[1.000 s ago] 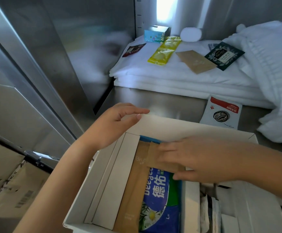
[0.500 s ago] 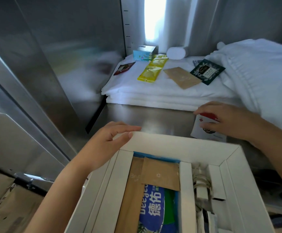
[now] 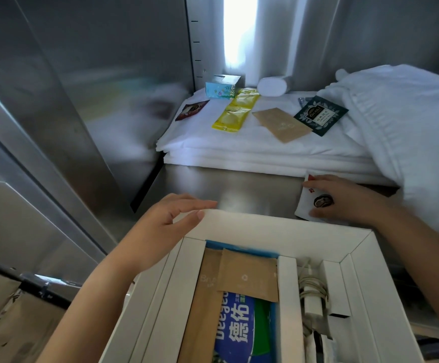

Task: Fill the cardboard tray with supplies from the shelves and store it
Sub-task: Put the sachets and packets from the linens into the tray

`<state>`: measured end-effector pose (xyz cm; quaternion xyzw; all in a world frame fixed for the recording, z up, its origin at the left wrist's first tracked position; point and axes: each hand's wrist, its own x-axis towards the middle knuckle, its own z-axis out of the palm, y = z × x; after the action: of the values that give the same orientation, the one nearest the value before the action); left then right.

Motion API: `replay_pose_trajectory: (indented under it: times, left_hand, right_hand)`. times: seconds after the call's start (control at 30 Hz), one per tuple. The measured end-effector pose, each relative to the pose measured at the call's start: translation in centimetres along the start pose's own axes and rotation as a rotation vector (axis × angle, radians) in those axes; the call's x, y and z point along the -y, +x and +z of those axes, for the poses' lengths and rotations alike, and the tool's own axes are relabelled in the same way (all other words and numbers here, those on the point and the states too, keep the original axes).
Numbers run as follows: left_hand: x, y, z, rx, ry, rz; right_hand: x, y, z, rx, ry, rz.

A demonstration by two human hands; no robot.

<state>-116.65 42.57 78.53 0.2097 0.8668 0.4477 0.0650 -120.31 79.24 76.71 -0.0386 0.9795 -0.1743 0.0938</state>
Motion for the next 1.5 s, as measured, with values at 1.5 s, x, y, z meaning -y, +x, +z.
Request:
replay_pose_trajectory:
  times: [1.5]
  left_hand:
    - [-0.4, -0.1, 0.1, -0.006, -0.015, 0.009]
  right_hand:
    - [-1.5, 2.4, 2.0, 0.022, 0.034, -0.257]
